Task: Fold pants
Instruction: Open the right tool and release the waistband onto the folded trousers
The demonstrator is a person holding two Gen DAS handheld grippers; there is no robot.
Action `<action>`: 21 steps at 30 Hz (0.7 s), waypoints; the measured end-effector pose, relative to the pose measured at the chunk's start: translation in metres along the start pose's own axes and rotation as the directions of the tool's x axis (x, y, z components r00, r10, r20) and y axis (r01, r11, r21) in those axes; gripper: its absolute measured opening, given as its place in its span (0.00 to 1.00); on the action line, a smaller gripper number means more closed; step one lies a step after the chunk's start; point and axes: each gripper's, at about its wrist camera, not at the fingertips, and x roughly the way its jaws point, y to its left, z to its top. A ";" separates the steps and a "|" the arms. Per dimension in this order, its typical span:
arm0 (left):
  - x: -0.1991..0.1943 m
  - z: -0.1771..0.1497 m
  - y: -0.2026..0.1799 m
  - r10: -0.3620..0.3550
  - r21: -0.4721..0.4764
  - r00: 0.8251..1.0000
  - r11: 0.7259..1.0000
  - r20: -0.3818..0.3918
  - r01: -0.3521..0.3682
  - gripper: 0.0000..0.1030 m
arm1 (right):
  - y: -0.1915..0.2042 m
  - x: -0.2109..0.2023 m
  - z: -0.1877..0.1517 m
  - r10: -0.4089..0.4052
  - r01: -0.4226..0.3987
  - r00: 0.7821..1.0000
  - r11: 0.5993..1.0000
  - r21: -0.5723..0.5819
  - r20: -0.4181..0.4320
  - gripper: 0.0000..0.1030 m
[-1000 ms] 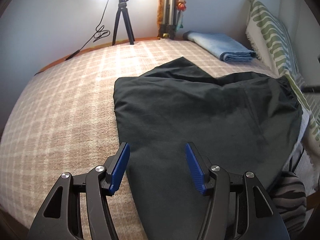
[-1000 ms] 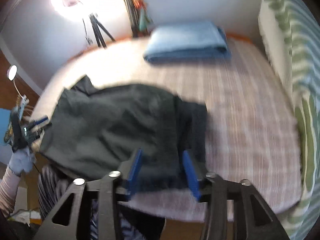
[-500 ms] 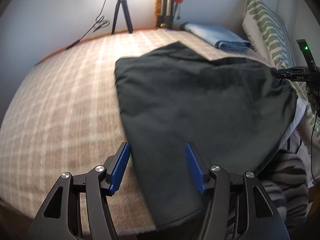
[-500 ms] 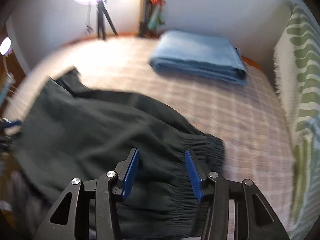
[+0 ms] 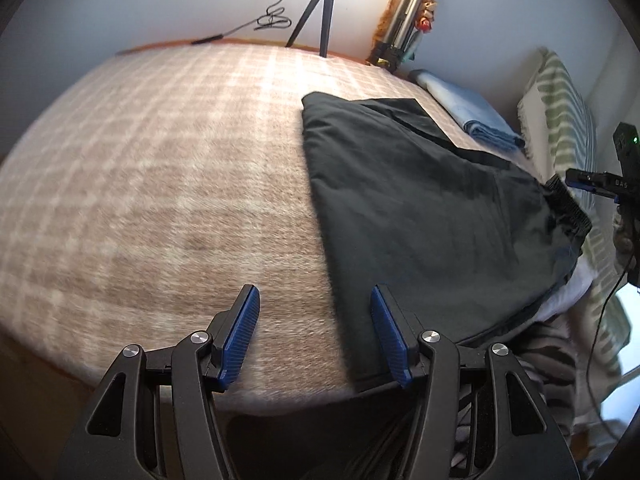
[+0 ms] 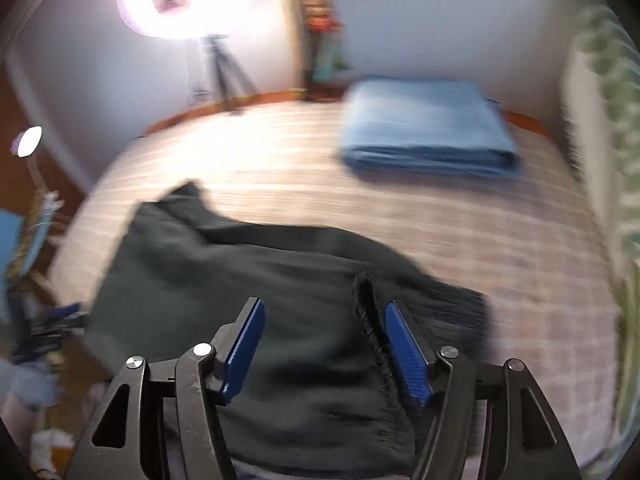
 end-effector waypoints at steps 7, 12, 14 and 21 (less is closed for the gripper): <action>0.005 0.006 0.002 -0.043 -0.052 0.998 0.998 0.034 0.045 0.53 | 0.097 0.023 0.040 0.182 -0.191 0.980 0.975 -0.113 -0.081 0.66; 0.007 0.004 -0.004 -0.031 -0.004 0.998 1.000 0.047 0.031 0.48 | 0.167 0.052 0.060 0.241 -0.260 0.962 0.951 -0.166 -0.126 0.66; 0.008 0.003 -0.005 -0.039 0.000 0.998 0.999 0.052 0.039 0.46 | 0.188 0.067 0.066 0.258 -0.279 0.956 0.946 -0.167 -0.140 0.66; 0.011 0.004 0.000 -0.071 -0.025 0.995 0.997 0.066 0.073 0.28 | 0.243 0.124 0.077 0.261 -0.299 0.939 0.942 -0.153 -0.226 0.66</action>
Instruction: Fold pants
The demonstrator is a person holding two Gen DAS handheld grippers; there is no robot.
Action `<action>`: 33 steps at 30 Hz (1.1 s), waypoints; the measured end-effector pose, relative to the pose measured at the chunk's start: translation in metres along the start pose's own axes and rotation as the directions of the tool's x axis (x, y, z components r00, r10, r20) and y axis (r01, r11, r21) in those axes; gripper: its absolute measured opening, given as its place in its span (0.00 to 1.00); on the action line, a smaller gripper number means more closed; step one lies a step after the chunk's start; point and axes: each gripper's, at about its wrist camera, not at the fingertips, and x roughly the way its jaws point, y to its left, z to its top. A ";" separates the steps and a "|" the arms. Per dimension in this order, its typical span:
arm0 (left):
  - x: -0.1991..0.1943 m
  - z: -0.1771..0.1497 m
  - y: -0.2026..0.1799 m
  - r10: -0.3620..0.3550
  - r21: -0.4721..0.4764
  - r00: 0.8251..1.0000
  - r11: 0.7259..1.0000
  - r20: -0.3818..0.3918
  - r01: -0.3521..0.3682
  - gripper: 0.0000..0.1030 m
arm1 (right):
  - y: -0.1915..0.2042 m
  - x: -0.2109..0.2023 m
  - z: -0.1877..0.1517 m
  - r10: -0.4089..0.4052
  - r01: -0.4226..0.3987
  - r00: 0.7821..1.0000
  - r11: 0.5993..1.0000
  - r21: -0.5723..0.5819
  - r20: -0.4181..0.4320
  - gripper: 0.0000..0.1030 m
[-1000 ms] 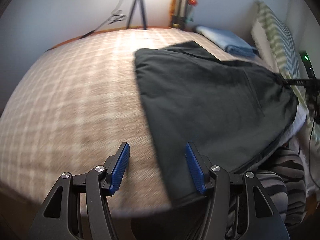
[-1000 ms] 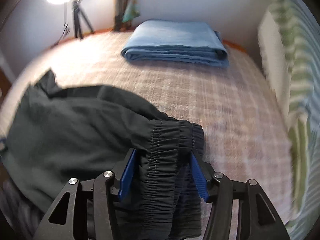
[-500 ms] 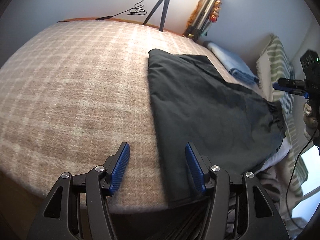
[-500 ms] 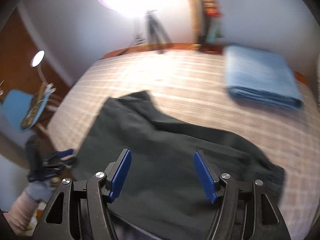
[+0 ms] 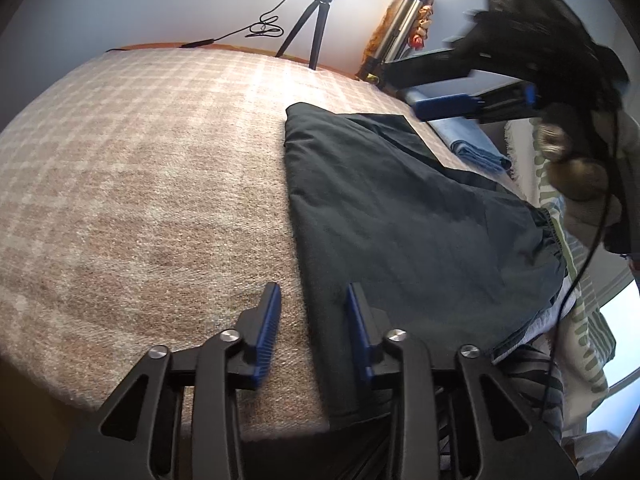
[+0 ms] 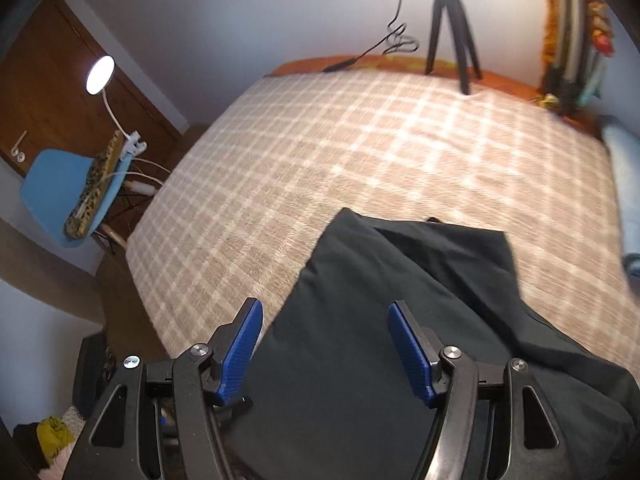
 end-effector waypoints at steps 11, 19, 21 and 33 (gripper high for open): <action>0.000 -0.001 -0.010 -0.088 -0.005 0.996 0.996 0.018 0.088 0.10 | 0.043 0.077 0.021 -0.129 0.117 0.979 0.990 -0.082 -0.157 0.60; 0.000 0.000 -0.023 -0.091 0.017 0.995 0.996 0.029 0.090 0.10 | 0.066 0.120 0.025 -0.360 0.311 0.902 0.925 -0.220 -0.237 0.39; 0.001 0.000 -0.025 -0.086 0.020 0.996 0.996 0.028 0.085 0.10 | 0.066 0.124 0.023 -0.380 0.326 0.893 0.915 -0.236 -0.241 0.38; 0.012 0.003 -0.024 -0.075 -0.049 0.997 0.996 -0.008 0.074 0.44 | 0.026 0.087 0.026 -0.178 0.174 0.966 0.984 -0.039 -0.187 0.02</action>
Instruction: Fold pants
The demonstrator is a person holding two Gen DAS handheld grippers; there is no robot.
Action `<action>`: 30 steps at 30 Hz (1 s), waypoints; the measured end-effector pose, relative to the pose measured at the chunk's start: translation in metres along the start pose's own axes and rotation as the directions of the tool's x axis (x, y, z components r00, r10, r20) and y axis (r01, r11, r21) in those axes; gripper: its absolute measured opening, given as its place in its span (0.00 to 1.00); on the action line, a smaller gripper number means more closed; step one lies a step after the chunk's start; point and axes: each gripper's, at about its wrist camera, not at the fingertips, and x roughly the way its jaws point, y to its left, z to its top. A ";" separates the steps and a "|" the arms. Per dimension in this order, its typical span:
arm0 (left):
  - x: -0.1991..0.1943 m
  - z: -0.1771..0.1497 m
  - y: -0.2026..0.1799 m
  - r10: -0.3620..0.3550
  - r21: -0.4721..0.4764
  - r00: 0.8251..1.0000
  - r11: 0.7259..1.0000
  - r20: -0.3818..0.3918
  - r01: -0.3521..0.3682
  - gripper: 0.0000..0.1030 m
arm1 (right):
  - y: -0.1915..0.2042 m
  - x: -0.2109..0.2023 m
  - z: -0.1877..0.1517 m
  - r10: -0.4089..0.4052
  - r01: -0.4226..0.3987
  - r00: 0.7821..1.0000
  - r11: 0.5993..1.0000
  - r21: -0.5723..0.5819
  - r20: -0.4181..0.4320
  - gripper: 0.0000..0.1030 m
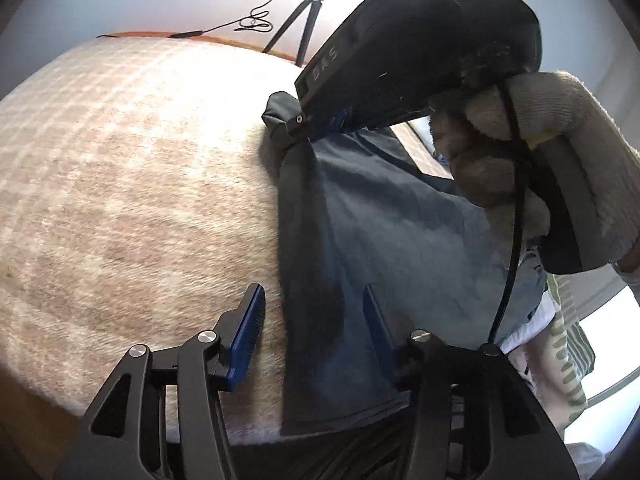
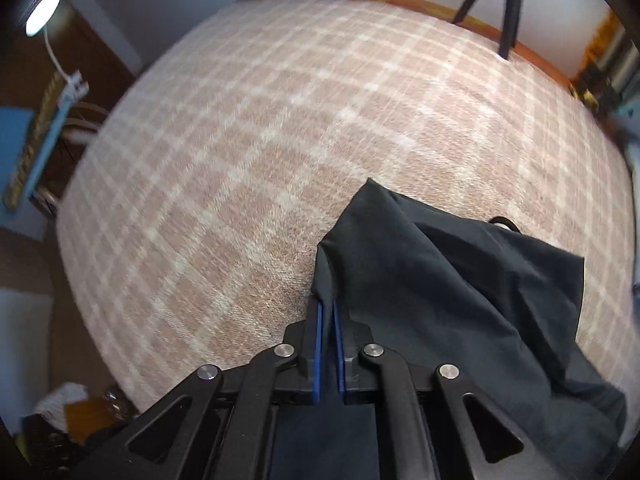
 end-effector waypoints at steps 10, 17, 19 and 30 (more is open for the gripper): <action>-0.023 0.019 -0.049 -0.114 0.066 0.992 0.992 0.060 0.110 0.03 | -0.028 -0.056 -0.021 0.165 -0.179 0.975 0.980 0.089 0.147 0.01; -0.018 0.041 -0.103 -0.209 0.164 0.976 0.966 0.051 0.199 0.03 | -0.074 -0.111 -0.046 0.245 -0.294 0.927 0.944 0.148 0.283 0.00; -0.011 0.044 -0.118 -0.232 0.192 0.972 0.956 0.036 0.221 0.03 | -0.092 -0.125 -0.057 0.255 -0.318 0.914 0.933 0.166 0.316 0.00; 0.022 0.056 -0.212 -0.329 0.358 0.940 0.869 -0.094 0.340 0.03 | -0.199 -0.189 -0.132 0.183 -0.329 0.872 0.906 0.267 0.453 0.00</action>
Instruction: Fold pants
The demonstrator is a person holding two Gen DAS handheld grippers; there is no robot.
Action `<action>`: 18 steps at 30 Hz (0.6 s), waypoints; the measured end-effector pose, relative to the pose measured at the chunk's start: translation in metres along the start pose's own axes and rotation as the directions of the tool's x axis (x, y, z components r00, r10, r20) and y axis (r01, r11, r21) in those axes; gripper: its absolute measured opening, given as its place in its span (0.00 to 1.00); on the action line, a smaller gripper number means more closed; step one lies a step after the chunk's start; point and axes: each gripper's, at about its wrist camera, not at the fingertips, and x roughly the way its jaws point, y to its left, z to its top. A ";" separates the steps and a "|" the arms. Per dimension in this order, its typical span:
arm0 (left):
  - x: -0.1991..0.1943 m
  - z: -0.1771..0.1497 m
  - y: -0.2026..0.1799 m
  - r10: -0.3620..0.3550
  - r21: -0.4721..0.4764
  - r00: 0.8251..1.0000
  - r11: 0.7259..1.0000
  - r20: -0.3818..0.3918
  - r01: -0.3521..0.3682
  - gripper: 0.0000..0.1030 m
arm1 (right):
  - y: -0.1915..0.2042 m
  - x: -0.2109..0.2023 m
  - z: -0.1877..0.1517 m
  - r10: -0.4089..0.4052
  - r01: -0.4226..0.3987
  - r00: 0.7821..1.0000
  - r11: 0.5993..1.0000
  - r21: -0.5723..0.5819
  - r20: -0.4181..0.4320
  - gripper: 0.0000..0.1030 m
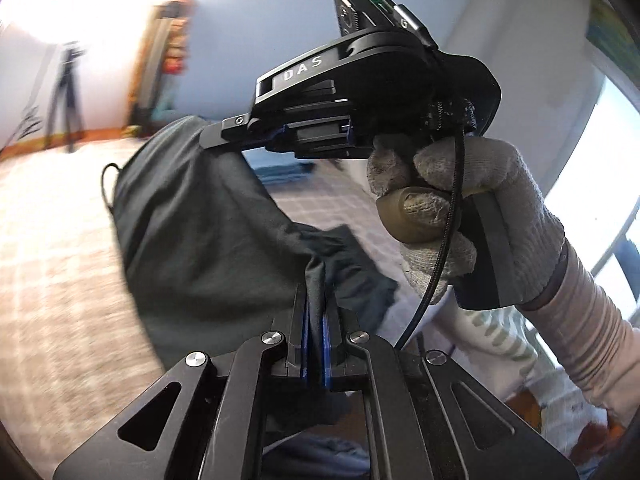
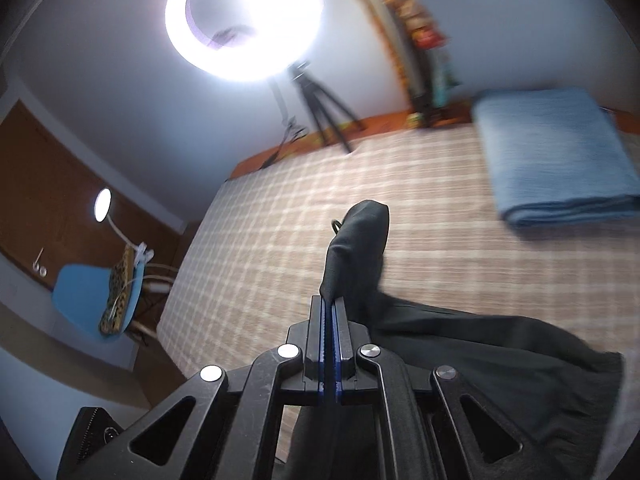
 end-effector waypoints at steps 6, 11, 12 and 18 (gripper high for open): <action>0.055 0.017 -0.046 -0.066 0.083 0.994 0.994 -0.085 0.073 0.03 | -0.075 -0.044 -0.009 -0.063 0.059 0.997 0.993 0.099 0.038 0.00; 0.094 0.020 -0.072 -0.114 0.121 0.982 0.984 -0.152 0.133 0.02 | -0.122 -0.066 -0.020 -0.098 0.092 0.995 0.983 0.157 0.035 0.00; 0.102 0.021 -0.077 -0.118 0.134 0.979 0.981 -0.164 0.141 0.02 | -0.129 -0.068 -0.022 -0.105 0.098 0.994 0.982 0.163 0.032 0.00; 0.130 0.021 -0.098 -0.129 0.178 0.967 0.969 -0.218 0.169 0.02 | -0.169 -0.086 -0.034 -0.129 0.115 0.990 0.972 0.207 0.055 0.00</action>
